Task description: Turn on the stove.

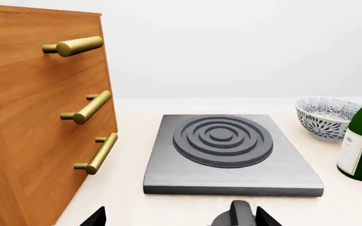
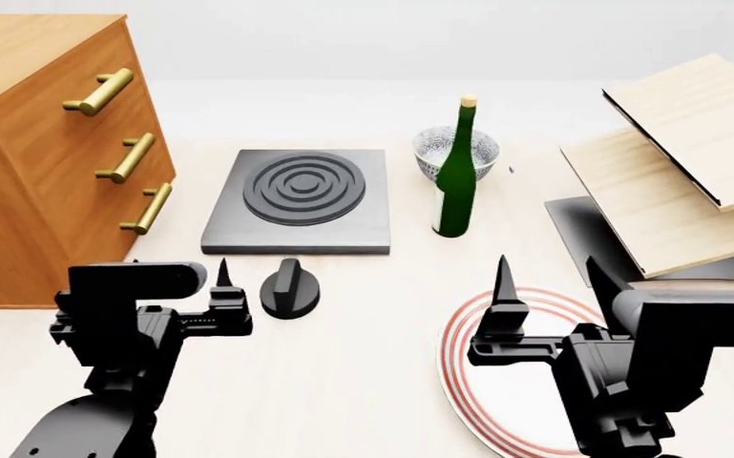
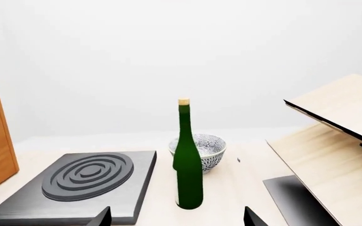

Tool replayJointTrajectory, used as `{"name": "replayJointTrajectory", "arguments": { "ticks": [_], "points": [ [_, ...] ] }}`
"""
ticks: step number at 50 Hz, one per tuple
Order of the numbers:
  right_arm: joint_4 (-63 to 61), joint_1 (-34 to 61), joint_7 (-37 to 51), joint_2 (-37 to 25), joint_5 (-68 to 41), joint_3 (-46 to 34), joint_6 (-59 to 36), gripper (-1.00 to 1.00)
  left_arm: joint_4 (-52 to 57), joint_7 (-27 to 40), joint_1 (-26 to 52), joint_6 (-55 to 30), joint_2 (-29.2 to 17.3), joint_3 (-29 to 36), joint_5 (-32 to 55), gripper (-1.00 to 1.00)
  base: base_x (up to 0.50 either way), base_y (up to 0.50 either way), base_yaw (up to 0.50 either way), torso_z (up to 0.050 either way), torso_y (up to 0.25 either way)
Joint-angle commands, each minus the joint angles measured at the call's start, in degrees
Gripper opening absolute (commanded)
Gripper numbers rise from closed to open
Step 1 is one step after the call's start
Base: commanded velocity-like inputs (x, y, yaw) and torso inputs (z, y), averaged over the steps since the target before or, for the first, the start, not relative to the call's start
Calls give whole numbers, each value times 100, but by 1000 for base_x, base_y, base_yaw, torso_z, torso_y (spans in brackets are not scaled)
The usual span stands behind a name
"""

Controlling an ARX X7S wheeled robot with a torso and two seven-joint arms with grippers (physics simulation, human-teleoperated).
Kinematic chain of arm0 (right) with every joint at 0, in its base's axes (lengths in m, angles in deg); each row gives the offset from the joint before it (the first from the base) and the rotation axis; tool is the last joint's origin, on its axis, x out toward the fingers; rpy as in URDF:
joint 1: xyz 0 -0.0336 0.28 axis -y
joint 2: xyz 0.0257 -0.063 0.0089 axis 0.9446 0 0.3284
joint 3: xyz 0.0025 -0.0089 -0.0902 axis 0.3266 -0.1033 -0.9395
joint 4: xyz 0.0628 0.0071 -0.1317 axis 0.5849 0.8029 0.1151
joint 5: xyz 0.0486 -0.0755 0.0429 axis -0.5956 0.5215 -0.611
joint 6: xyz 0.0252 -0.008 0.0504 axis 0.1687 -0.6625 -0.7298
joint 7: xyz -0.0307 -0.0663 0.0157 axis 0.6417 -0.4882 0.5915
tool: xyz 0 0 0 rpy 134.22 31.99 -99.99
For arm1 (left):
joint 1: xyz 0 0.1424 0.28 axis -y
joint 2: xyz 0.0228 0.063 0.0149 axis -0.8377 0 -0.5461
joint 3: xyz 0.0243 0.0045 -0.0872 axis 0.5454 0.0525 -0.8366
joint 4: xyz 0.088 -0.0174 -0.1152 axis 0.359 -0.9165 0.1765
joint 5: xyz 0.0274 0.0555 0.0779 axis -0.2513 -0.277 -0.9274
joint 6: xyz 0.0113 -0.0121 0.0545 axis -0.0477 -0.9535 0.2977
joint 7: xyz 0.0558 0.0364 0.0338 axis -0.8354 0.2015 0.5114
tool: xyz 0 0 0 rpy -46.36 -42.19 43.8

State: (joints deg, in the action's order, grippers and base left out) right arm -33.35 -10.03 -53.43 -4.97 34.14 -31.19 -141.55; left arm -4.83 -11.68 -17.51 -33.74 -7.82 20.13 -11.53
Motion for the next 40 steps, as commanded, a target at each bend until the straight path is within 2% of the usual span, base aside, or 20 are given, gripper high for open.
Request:
{"name": "replayJointTrajectory", "arguments": {
  "ticks": [1, 2, 8, 9, 10, 12, 13, 28, 37, 40],
  "points": [
    [14, -71, 49, -101, 81, -138, 158, 100, -2388, 107, 259, 2144, -175, 402, -764, 100, 0, 0, 0, 0, 0],
    [25, -102, 41, -104, 85, -145, 196, 100, -2842, 118, 327, 2403, -137, 411, -789, 100, 0, 0, 0, 0, 0],
    [36, -118, 50, -121, 38, -120, 209, 100, -3794, 172, 539, 3097, -69, 439, -865, 100, 0, 0, 0, 0, 0],
    [153, -334, -39, -88, 71, -146, 469, 100, -4654, 349, 1279, 3956, 250, 621, -1101, 100, 0, 0, 0, 0, 0],
    [159, -345, -39, -93, 77, -154, 490, 100, -5513, 47, 1281, 4816, 505, 92, -1631, 100, 0, 0, 0, 0, 0],
    [154, -335, -30, -98, 59, -151, 480, 100, -7232, 73, 1475, 5186, 515, 124, -1629, 100, 0, 0, 0, 0, 0],
    [155, -335, -27, -103, 57, -153, 484, 100, -7370, 82, 1492, 5201, 519, 131, -1628, 100, 0, 0, 0, 0, 0],
    [155, -353, 24, -157, -33, -99, 499, 100, -7697, 106, 1609, 5396, 704, 401, -1648, 100, 0, 0, 0, 0, 0],
    [262, -482, 15, -164, 28, -175, 723, 100, -6756, 50, 1385, 4771, 899, 699, -1657, 100, 0, 0, 0, 0, 0],
    [294, -516, 7, -166, 22, -169, 779, 100, -6754, 75, 1437, 4715, 964, 859, -1652, 100, 0, 0, 0, 0, 0]
  ]
}}
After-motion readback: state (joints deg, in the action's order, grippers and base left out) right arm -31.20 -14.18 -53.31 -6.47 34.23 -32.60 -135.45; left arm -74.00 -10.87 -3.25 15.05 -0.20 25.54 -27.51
